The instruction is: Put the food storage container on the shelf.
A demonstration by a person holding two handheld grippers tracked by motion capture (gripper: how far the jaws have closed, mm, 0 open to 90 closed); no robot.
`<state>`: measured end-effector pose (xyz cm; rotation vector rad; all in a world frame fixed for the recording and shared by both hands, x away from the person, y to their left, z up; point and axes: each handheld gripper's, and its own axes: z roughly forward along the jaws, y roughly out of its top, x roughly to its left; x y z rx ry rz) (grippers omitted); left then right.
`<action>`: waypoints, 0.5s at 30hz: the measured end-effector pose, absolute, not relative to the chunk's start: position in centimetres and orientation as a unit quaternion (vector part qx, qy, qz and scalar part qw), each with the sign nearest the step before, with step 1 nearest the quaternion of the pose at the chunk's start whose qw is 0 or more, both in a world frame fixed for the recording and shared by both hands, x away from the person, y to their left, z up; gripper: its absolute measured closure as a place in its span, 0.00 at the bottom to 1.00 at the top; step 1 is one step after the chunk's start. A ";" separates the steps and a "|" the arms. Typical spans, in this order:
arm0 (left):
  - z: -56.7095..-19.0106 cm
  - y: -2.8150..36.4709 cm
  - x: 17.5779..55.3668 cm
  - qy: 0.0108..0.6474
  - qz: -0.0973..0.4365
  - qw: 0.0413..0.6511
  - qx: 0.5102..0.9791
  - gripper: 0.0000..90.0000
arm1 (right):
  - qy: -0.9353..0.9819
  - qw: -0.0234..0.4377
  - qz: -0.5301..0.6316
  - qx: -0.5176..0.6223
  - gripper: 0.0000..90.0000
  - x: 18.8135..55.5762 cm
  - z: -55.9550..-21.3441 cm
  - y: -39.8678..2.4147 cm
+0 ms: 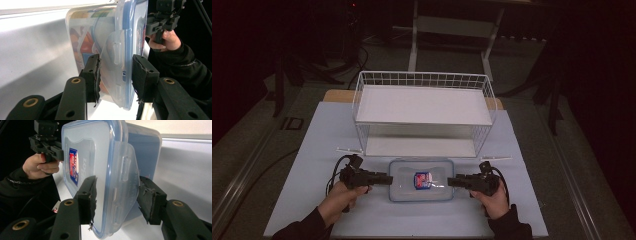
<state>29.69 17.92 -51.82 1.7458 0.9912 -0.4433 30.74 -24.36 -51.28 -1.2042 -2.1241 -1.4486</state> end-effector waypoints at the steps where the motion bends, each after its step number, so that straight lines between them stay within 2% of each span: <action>1: -51.8 17.9 29.6 0.413 -0.182 0.516 0.728 0.66 | -0.739 0.152 -0.504 -0.420 0.58 30.7 -51.3 -24.4; 15: -50.6 17.2 30.1 0.415 -0.154 0.527 0.725 0.66 | -0.745 0.128 -0.509 -0.411 0.58 31.1 -50.1 -24.7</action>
